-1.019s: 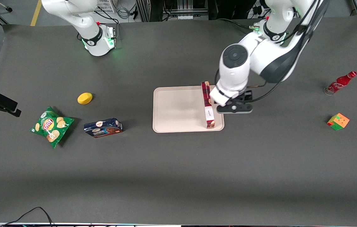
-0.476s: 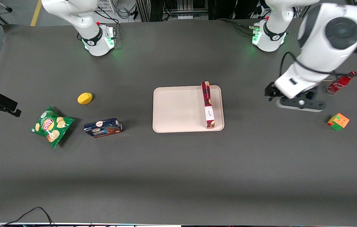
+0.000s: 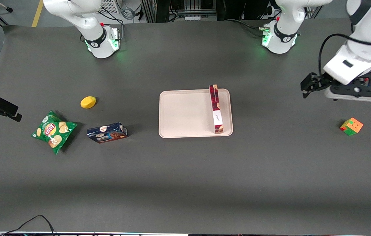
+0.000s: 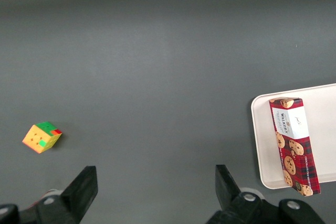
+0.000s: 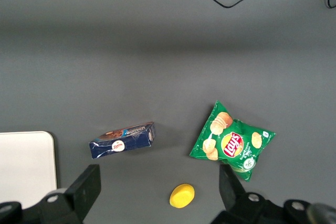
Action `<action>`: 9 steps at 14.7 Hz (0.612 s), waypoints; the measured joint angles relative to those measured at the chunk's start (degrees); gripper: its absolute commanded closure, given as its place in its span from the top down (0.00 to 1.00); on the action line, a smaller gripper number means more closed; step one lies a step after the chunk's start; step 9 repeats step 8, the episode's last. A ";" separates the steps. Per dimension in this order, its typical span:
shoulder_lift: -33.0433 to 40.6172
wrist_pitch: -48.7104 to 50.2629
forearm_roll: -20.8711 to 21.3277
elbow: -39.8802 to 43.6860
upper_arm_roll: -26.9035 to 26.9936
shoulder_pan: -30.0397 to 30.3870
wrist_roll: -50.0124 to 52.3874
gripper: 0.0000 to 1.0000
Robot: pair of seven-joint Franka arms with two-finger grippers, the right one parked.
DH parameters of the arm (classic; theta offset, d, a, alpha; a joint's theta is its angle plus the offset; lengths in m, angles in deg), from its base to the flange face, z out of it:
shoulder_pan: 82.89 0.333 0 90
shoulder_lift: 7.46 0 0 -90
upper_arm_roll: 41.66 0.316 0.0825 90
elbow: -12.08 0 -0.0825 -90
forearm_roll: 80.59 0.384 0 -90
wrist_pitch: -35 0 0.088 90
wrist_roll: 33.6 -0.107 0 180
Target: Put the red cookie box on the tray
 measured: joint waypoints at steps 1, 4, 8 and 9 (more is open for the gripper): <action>-0.16 0.68 0.00 0.87 0.50 0.00 -0.02 1.00; -1.10 1.07 0.04 2.01 0.95 0.00 -0.04 1.00; -2.87 1.07 0.08 3.62 2.03 0.00 -0.04 1.00; -2.87 1.07 0.08 3.62 2.03 0.00 -0.04 1.00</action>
